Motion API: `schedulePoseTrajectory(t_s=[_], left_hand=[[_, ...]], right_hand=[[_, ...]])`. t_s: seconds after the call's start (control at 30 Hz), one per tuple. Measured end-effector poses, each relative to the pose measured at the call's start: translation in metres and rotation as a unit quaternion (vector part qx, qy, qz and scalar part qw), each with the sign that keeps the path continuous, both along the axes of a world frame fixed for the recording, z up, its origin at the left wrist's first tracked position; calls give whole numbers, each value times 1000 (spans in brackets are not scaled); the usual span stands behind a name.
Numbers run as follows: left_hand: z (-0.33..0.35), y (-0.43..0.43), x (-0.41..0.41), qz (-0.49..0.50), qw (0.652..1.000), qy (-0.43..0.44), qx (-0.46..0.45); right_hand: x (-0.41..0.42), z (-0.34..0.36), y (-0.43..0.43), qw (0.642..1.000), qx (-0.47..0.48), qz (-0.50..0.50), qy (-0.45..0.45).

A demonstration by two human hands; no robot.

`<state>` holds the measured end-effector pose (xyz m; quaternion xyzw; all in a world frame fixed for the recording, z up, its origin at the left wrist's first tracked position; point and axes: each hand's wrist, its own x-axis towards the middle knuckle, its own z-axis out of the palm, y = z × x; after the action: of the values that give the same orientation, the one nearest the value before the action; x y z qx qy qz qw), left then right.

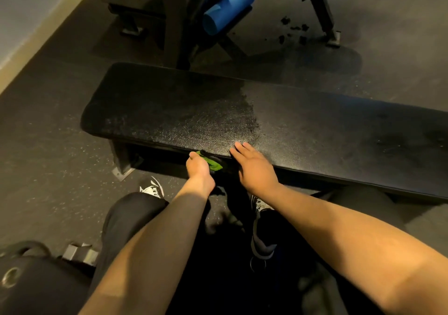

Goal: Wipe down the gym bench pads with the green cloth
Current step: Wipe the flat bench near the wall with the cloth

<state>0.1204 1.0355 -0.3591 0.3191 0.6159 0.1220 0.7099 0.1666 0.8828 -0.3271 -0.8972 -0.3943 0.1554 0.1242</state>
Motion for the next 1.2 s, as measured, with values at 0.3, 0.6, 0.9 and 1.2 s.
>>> schedulePoseTrajectory(t_s=[0.3, 0.6, 0.9, 1.2], left_hand=[[-9, -57, 17, -38, 998, -22, 36], [-22, -52, -2, -229, 973, -21, 30], [-4, 28, -3, 43, 999, -7, 8], [-22, -32, 15, -57, 997, 50, 24]], right_hand=[[10, -3, -15, 999, 16, -35, 13], [2, 2, -21, 994, -46, -92, -23], [-5, 1, 5, 992, -51, -119, -4], [-5, -3, 0, 993, -39, -105, -23]])
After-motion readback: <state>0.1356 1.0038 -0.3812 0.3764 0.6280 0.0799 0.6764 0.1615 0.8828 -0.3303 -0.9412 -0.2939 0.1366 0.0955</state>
